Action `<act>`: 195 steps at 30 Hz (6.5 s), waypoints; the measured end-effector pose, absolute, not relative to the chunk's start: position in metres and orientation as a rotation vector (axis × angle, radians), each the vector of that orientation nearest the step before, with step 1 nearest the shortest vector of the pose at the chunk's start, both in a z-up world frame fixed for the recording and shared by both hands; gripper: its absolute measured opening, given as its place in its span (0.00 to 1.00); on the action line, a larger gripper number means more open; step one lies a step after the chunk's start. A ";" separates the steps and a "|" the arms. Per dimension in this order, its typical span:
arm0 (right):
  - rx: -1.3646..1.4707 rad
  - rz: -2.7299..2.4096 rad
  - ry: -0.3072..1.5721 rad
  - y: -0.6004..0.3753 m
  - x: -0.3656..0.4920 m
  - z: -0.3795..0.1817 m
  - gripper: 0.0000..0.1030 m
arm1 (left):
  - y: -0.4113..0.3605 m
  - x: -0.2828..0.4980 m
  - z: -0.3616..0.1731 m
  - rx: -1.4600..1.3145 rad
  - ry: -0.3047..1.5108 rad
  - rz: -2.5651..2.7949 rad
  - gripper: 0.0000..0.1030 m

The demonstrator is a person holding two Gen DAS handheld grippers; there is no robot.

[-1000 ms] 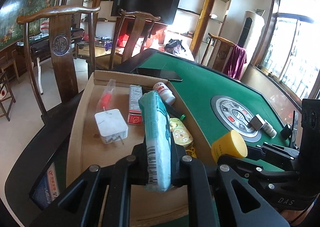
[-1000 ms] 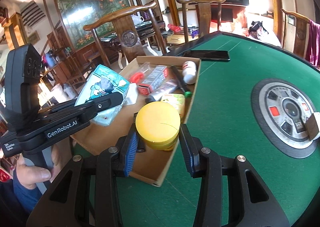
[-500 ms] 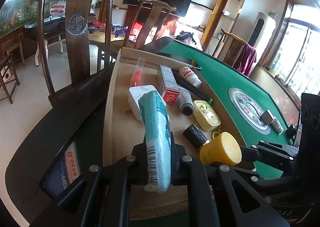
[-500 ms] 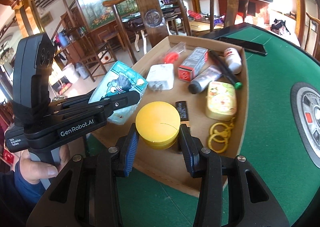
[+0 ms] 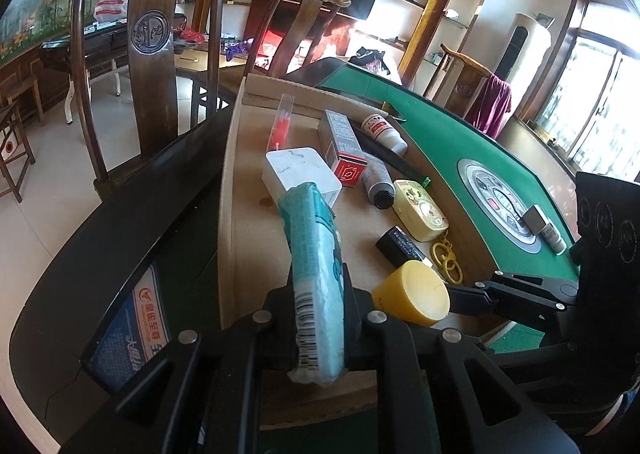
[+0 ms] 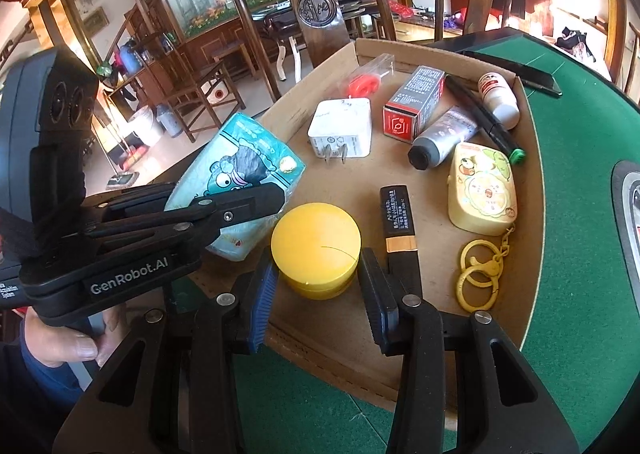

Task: Organize objects
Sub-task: 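Carry the tissue pack and yellow container over the cardboard tray with both tools, then open both tools to drop the tissue pack and yellow container in the tray, then grasp the white medicine box with the left tool while the right tool grasps the white pill bottle, then carry the medicine box and pill bottle over the cardboard tray with both tools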

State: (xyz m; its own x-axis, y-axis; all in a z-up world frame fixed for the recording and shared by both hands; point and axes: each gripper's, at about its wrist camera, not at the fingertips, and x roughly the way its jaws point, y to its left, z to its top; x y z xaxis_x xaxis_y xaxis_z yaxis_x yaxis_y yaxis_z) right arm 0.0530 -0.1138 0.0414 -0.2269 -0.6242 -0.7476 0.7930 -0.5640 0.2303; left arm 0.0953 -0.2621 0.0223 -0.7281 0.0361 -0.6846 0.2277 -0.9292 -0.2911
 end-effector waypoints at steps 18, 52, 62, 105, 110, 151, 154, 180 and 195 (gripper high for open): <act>1.072 -1.893 0.235 -0.113 0.055 0.038 0.40 | -0.270 0.096 0.022 1.150 0.629 -2.751 0.17; 0.975 -1.859 0.026 -0.078 0.058 0.071 0.41 | -0.277 0.114 0.054 1.026 0.670 -2.749 0.18; 0.969 -2.051 -0.075 0.022 0.025 0.082 0.41 | -0.213 0.092 0.062 1.141 0.559 -2.889 0.18; 1.302 -2.594 -0.020 0.252 -0.096 0.037 0.32 | 0.006 -0.050 0.092 1.646 0.395 -3.114 0.18; 1.273 -2.632 -0.138 0.268 -0.089 0.045 0.33 | 0.059 -0.108 0.094 1.787 0.268 -3.075 0.45; 1.203 -2.516 -0.103 0.231 -0.075 0.052 0.33 | 0.045 -0.066 0.042 1.399 -0.156 -3.028 0.32; 1.178 -2.497 -0.079 0.214 -0.066 0.055 0.33 | 0.038 -0.044 0.048 1.340 -0.173 -3.052 0.32; 1.029 -2.408 -0.038 0.125 0.019 0.072 0.33 | -0.028 0.027 0.074 1.021 -0.043 -3.074 0.32; 0.986 -2.340 -0.019 0.074 0.025 0.085 0.34 | -0.097 0.049 0.094 0.903 0.135 -3.030 0.32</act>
